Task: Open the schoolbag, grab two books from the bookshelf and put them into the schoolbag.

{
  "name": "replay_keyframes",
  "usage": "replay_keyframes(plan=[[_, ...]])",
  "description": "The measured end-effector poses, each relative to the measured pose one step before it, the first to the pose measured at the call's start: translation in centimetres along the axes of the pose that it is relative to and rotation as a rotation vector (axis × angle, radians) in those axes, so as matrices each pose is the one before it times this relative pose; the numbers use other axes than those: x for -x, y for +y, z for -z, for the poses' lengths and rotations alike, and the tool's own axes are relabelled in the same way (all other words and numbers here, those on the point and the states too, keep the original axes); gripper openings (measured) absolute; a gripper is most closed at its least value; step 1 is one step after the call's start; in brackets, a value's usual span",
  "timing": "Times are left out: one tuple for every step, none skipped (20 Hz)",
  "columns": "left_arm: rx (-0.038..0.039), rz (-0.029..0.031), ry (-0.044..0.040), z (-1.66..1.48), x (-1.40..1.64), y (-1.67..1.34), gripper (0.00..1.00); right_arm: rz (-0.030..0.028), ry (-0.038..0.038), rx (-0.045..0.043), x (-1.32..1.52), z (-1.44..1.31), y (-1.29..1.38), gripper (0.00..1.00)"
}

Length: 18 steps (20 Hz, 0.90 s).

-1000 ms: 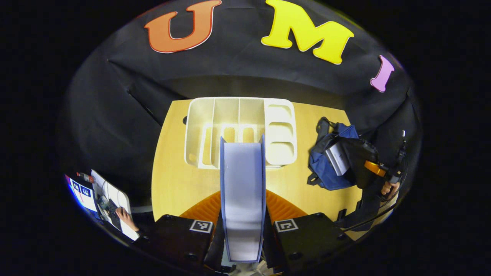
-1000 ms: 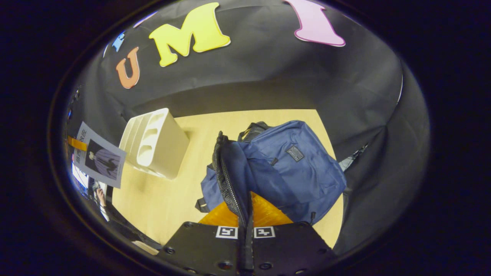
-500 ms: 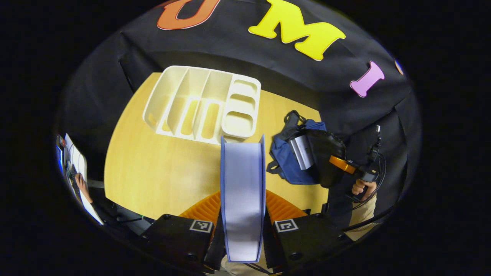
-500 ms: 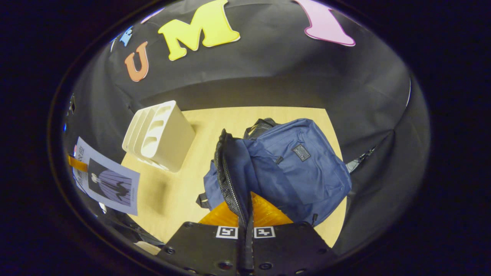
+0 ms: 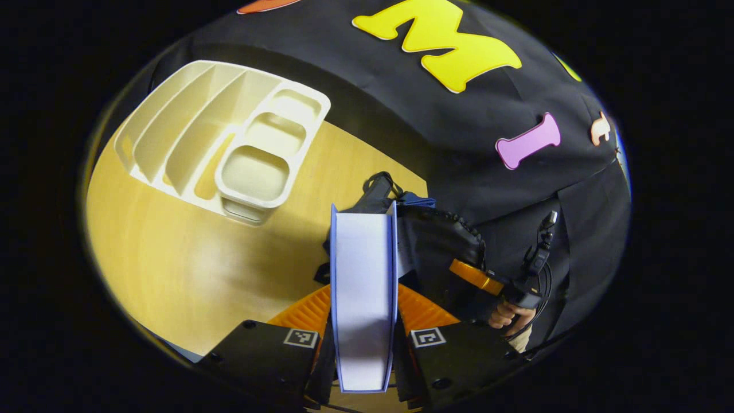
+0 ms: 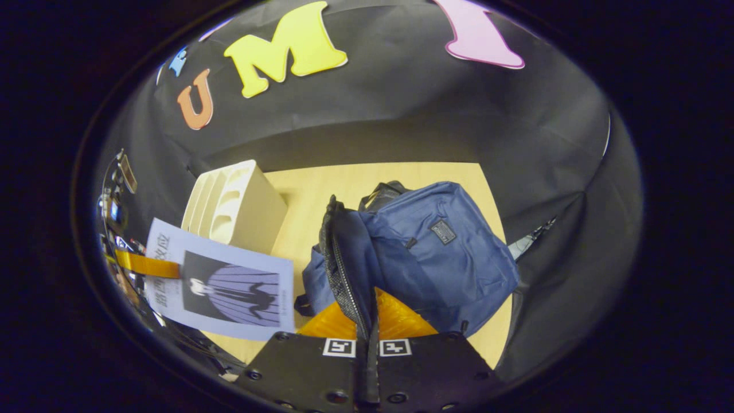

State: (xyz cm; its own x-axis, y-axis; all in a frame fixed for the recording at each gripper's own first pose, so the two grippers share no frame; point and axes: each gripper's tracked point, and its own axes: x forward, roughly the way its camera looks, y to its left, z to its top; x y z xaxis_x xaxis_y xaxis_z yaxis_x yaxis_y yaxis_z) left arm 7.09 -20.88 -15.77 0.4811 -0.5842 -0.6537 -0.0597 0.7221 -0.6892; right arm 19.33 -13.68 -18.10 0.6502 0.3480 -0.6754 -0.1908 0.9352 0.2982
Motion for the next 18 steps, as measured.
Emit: replay_keyframes(plan=[[0.03183, 0.03002, 0.00063, 0.436, -1.354, -0.176, 0.45, 0.00635, 0.0002, 0.00623, 0.171, -0.356, -0.11, 0.01], [0.02916, 0.02972, 0.0003, 0.356, -1.231, -0.202, 0.45, 0.00087, 0.00136, 0.00472, 0.259, -0.328, -0.136, 0.01], [0.02951, 0.02985, -0.00437, 0.239, -1.261, -0.259, 0.45, -0.00139, 0.00312, 0.00332, 0.183, -0.215, -0.026, 0.01], [0.02763, 0.03931, -0.00519, 0.285, -1.038, -0.286, 0.45, -0.00091, -0.00005, 0.00798, 0.175, -0.314, -0.046, 0.0], [0.02708, 0.05155, -0.0116, 0.186, -1.145, -0.474, 0.45, -0.00523, -0.00219, 0.00867, 0.023, -0.421, 0.075, 0.01], [0.0238, 0.05044, -0.01607, 0.229, -1.095, -0.38, 0.44, -0.01055, -0.00172, 0.00456, 0.181, -0.308, 0.088, 0.0], [0.0265, 0.03144, -0.01682, 0.028, -1.283, -0.038, 0.44, -0.01272, -0.00099, 0.00157, -0.032, -0.206, 0.134, 0.0], [0.01611, 0.0151, -0.00964, 0.281, -1.143, 0.197, 0.43, -0.00987, -0.002, 0.00459, 0.014, -0.166, 0.038, 0.01], [0.00611, 0.00179, -0.00312, 0.337, -1.01, 0.378, 0.43, -0.00689, -0.00022, 0.0079, 0.056, -0.1, 0.056, 0.01], [-0.00616, 0.0038, 0.00107, 0.443, -0.964, 0.31, 0.44, -0.00782, 0.00117, 0.01066, -0.012, -0.031, 0.009, 0.0], [-0.01496, 0.0153, -0.0023, 0.222, -0.899, -0.089, 0.43, -0.01081, 0.00117, 0.02515, -0.106, 0.033, 0.225, 0.0], [-0.01184, 0.01058, -0.00861, -0.08, -1.064, 0.084, 0.44, -0.01145, -0.00398, 0.0298, -0.089, -0.107, 0.281, 0.01], [-0.00779, 0.01337, -0.00686, 0.045, -1.299, 0.074, 0.44, -0.01497, -0.00458, 0.03249, 0.022, -0.035, 0.587, 0.0], [0.00293, 0.01679, -0.00633, 0.047, -1.12, 0.041, 0.44, -0.02055, -0.00105, 0.02964, -0.097, -0.057, 0.524, 0.0], [0.00497, 0.01907, -0.00537, -0.034, -0.989, -0.098, 0.44, -0.01577, 0.00314, 0.02292, -0.167, 0.196, 0.565, 0.0], [0.01733, 0.02152, -0.00313, 0.188, -1.078, 0.066, 0.44, -0.02119, 0.0071, 0.01887, -0.153, 0.2, 0.616, 0.0], [0.02065, 0.02038, -0.00419, 0.24, -1.157, 0.016, 0.44, -0.01703, 0.00972, 0.01652, -0.252, 0.188, 0.723, 0.01], [0.01146, 0.01992, -0.00384, 0.302, -1.049, 0.036, 0.48, -0.0147, 0.00833, 0.01304, -0.212, 0.143, 0.531, 0.01]])
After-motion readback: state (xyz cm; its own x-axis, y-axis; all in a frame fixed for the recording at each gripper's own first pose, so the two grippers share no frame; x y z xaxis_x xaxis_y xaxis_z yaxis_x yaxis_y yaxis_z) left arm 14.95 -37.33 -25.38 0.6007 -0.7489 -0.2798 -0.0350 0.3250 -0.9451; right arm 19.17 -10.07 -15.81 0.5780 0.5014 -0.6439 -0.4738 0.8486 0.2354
